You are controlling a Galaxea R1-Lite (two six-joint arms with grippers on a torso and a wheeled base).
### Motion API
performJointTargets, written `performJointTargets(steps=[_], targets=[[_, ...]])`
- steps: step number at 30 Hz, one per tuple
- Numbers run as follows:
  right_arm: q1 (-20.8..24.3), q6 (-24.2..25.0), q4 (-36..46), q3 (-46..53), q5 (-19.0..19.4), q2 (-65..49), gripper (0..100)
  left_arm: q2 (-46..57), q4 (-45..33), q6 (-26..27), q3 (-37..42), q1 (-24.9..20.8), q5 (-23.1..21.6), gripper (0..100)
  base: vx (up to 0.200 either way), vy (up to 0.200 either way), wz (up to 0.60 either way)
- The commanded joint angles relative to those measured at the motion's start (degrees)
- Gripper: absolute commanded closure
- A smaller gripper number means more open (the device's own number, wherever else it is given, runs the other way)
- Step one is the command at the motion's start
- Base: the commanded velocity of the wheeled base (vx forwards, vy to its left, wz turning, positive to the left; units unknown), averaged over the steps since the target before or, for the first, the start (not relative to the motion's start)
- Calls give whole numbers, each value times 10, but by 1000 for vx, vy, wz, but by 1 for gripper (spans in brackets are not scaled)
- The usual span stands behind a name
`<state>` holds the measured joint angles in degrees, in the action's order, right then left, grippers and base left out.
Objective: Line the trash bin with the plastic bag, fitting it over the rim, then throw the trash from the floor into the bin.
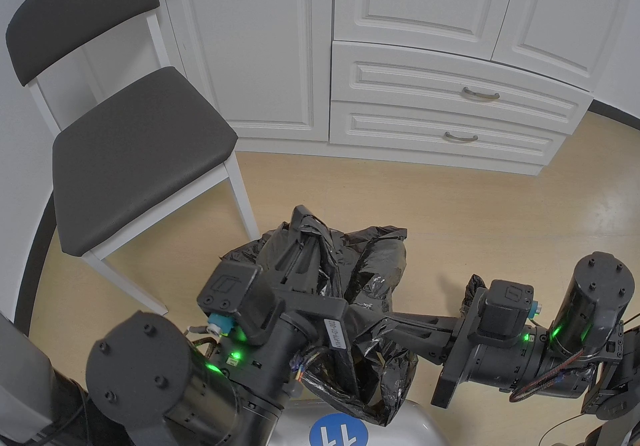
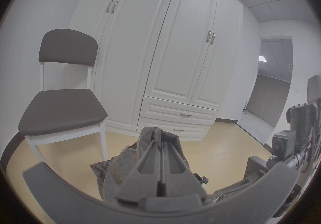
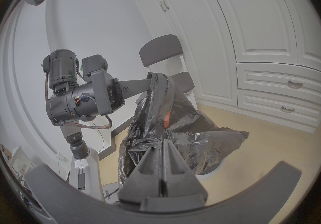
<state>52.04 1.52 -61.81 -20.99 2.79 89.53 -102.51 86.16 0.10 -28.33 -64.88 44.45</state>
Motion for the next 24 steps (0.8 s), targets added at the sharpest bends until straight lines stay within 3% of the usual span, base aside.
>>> performJointTargets(steps=[1,12,24], targets=[[6,1,0,2,0,3,100,-11,2,0,-1,-4,0,100,0,0,0],[30,15,-1,0,0,27,100,-3,-7,7,17,-4,6,100,0,0,0],[54,56,-35,-1,1,56,100,-4,-6,77,75,5,19,100,0,0,0]])
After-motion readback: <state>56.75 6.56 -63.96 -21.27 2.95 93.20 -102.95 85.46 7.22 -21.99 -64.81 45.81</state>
